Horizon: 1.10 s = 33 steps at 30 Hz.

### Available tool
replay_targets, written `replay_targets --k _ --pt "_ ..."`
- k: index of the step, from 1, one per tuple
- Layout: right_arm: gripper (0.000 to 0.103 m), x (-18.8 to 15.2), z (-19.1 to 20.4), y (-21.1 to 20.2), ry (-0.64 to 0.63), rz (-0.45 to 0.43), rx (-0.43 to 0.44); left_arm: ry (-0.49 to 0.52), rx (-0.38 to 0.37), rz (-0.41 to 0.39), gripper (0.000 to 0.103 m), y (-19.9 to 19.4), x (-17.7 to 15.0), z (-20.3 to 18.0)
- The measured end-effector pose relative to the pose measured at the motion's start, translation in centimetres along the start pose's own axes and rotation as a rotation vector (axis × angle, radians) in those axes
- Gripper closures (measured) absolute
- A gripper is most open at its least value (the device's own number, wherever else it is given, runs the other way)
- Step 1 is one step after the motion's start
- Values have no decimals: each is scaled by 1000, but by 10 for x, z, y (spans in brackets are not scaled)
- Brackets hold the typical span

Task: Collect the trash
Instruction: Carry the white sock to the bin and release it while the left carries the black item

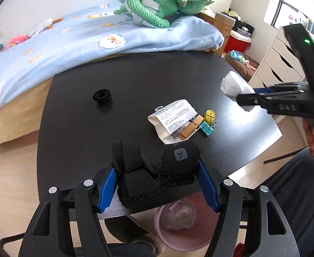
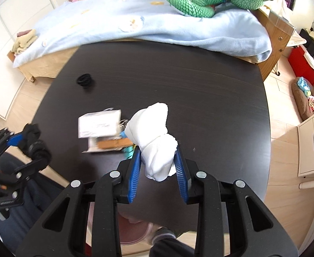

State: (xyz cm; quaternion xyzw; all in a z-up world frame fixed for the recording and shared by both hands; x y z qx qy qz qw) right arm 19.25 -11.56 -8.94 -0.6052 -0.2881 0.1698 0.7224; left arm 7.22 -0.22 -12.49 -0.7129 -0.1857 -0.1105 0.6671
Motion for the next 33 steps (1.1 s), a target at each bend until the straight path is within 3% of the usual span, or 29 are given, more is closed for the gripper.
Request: replay_targets --k 13,33 --pt "72 -59 50 -60 -31 -98 72 26 -3 -57 38 -38 -16 -11" --pt "72 -138 86 -66 -84 -54 111 36 -19 -101 37 -82 -56 -24"
Point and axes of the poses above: each gripper's, at about its wrist camera, not at the fingertips, and y roughly the way its jaws point, z to its left, x to its top, the point moved 8 cm from there along y, roughly the way its jaws point, and after that the axes turned 8 degrees about z, right-handed, at the moved point
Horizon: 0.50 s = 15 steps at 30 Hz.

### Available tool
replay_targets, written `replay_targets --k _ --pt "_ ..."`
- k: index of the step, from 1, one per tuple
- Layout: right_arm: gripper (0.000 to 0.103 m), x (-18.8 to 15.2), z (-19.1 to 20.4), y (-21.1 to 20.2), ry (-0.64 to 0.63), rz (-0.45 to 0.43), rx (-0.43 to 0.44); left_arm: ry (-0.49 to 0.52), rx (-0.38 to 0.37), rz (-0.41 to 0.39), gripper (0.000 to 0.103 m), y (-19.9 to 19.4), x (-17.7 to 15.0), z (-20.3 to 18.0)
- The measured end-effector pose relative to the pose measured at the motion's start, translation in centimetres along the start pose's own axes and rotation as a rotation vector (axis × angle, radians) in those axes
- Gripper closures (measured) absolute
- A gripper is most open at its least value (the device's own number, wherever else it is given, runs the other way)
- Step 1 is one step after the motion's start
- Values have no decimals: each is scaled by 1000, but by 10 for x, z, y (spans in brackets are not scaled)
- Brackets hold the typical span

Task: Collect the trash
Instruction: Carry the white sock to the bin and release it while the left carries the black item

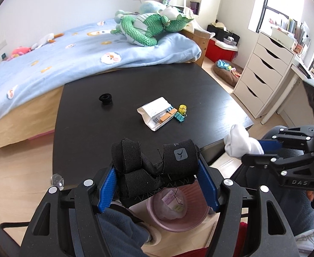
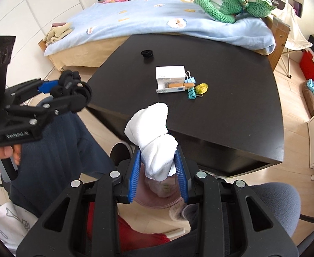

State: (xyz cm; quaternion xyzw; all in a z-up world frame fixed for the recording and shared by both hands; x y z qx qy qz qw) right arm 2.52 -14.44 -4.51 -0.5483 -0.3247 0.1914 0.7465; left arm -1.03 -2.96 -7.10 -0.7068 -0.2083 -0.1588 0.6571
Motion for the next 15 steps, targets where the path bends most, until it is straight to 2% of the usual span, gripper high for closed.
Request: replay_targets --k 8,11,13,14,15 --pt "71 0 10 4 -20 9 27 -4 8 -2 37 -7 -3 6" --pt "67 1 14 5 -25 11 40 -8 5 -7 37 -9 -3 7" --pt "46 0 15 6 -32 14 44 -6 4 -10 37 -10 -3 7" --pt "29 0 15 6 -31 8 39 -4 3 -11 37 -10 -3 7" --pt "21 1 15 6 -27 -1 35 -2 3 -11 37 -10 -3 6"
Point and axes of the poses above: each gripper's, at about its wrist camera, not at the fingertips, and y roughly the way its jaws point, z to its left, x to its top, the point moved 8 cm from there along y, roughly the way its jaws point, and after that the axes turned 8 degrees about z, right-handed, at the moved point
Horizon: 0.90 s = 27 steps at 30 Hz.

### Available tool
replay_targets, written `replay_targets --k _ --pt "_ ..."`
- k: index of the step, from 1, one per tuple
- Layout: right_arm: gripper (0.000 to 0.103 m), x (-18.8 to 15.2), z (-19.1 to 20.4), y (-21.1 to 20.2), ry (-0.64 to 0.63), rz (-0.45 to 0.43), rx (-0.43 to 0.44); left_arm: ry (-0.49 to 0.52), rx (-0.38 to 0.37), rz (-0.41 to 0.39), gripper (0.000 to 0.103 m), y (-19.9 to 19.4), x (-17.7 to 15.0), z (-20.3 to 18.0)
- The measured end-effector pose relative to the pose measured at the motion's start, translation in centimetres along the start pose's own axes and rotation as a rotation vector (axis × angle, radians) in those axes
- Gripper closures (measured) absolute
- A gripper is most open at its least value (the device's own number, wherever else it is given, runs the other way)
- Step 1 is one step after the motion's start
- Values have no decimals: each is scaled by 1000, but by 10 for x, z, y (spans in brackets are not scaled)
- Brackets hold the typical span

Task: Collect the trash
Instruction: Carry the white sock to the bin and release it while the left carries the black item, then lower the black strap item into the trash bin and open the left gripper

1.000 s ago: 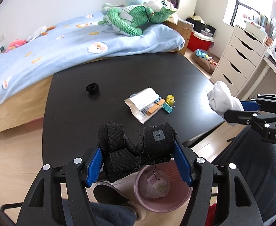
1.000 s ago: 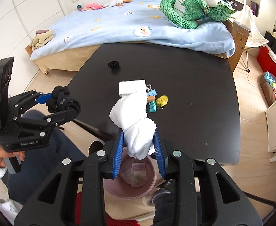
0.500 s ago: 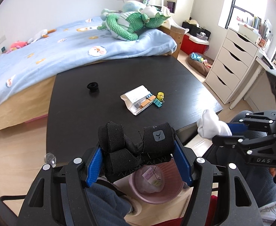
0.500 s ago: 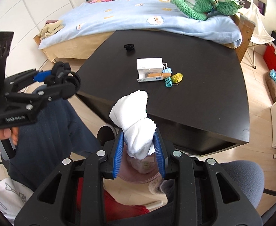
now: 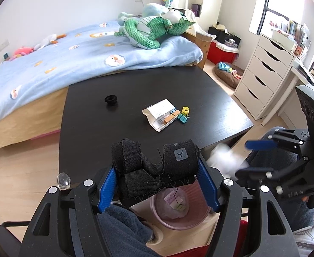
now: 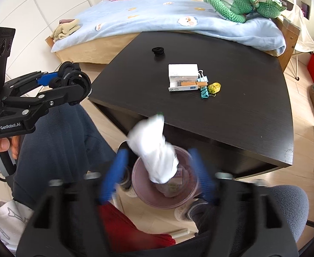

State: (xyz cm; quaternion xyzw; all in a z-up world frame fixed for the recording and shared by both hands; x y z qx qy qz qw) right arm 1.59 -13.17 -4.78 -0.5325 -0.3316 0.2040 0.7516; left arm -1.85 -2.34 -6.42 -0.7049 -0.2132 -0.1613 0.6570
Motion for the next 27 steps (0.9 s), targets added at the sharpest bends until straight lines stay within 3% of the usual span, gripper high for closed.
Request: replay_targets --k 7,27 --pt "3 2 -13 -2 51 -21 -27 17 -16 7 37 1 0 -5" --pt "3 1 -57 -36 180 -88 -153 108 -76 42 36 9 -9 -44"
Point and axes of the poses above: each gripper's, at about its wrist camera, not at the fingertips, and y roughly the way its jaws point, z to its left, x to its top, the point moved 8 cm from there along y, roughly the way its jaws point, and after that the axes turned 8 degrees about z, right-handed, at the moved point
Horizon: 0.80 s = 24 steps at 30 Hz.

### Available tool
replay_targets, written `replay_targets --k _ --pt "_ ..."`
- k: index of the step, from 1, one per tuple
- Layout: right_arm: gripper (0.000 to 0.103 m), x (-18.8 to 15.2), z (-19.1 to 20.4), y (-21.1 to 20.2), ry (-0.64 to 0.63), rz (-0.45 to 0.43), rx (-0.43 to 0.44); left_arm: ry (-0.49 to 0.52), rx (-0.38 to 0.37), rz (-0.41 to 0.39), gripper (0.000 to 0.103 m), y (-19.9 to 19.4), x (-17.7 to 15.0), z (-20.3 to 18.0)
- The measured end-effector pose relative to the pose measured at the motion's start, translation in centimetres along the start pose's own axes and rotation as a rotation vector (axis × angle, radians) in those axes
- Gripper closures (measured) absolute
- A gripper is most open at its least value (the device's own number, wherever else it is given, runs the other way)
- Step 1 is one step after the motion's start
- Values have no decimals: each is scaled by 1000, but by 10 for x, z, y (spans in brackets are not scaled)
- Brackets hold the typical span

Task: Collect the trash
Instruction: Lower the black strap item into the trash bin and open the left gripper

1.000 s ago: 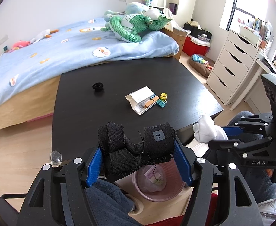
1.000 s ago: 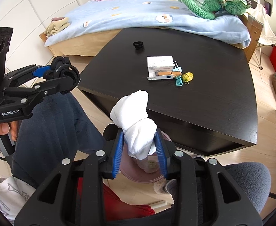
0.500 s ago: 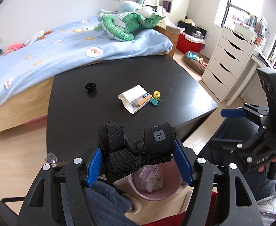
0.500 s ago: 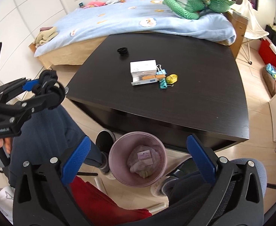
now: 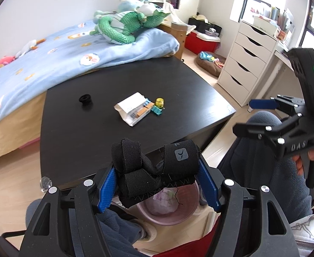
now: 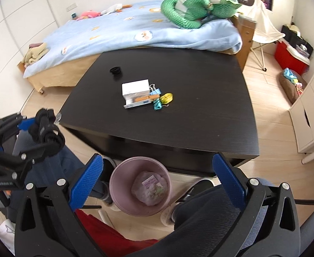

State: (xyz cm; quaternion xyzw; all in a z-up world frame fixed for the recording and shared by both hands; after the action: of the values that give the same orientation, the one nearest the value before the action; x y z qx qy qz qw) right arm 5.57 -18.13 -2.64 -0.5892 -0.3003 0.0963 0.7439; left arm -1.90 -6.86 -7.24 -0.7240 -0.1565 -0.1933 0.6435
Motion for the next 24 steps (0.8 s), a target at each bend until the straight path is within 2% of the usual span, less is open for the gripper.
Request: replay_targets --k 14,16,18,24 --pt "3 -2 -13 -4 36 -16 -6 31 -32 12 36 3 1 -15" --pt "3 -2 -14 -4 40 -16 -4 41 -39 9 27 3 1 -17" --pt "3 -2 -15 -4 43 -15 -4 44 -52 -6 11 2 2 -20" --pt "3 -1 -14 -4 41 -13 0 21 -19 5 8 7 2 -13"
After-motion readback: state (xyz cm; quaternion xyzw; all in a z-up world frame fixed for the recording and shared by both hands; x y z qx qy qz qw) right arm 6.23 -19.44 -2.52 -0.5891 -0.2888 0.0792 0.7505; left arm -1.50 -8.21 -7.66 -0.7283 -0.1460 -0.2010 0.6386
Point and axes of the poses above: each gripper's, at about its wrist camera, not at the fingertips, and y roughly the way its jaws point, z to its left, x to its top, the point moved 8 cm from there along y, roughly the way its jaws point, and after that the axes turned 8 degrees about z, right-handed, at the moved point
